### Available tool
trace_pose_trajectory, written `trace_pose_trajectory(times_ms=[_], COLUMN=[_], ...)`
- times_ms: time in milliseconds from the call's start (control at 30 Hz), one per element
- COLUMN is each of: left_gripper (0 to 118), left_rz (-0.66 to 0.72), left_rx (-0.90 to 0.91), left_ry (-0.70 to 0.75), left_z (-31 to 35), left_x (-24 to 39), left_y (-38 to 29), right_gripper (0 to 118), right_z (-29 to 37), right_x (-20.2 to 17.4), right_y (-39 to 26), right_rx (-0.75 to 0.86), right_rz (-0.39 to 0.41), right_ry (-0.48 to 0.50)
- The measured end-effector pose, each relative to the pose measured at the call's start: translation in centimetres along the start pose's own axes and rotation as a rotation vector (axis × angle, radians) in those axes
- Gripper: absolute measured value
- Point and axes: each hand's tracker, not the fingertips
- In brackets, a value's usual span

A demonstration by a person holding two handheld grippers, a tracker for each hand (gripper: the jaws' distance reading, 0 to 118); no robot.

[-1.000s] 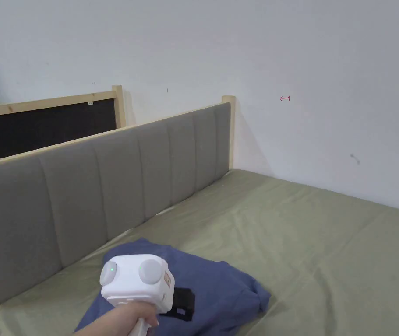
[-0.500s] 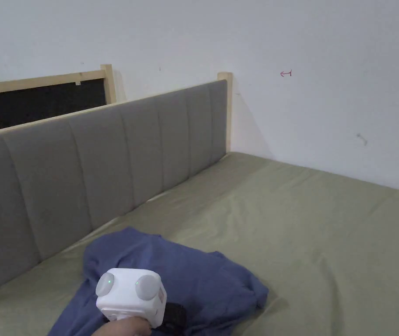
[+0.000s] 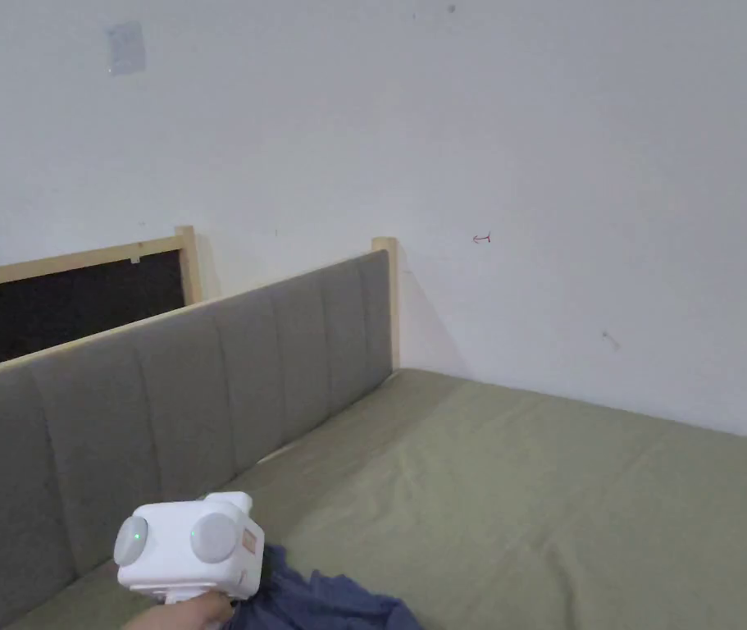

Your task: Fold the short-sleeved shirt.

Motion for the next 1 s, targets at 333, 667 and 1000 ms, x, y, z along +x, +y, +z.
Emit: trace_pose_trajectory(times_ms=[333,667,1000], left_gripper=[0,0,0], left_rz=[-0.331,-0.515,-0.634], left_rx=[0.279,0.218,-0.251], left_ry=[-0.301,-0.648,-0.765], left_z=[23.2,29.8,9.7], left_x=[11.3,31.7,50.1], left_y=[7.2,1.4,-17.5], right_gripper=[0,0,0], right_z=[8.0,13.3,13.8], right_x=[3.9,7.8,13.2], right_y=[0.3,0.6,-3.3], right_rx=[0.105,0.204,0.117], right_rz=[-0.081,-0.113,-0.236], right_ry=[-0.071,-0.15,-0.269])
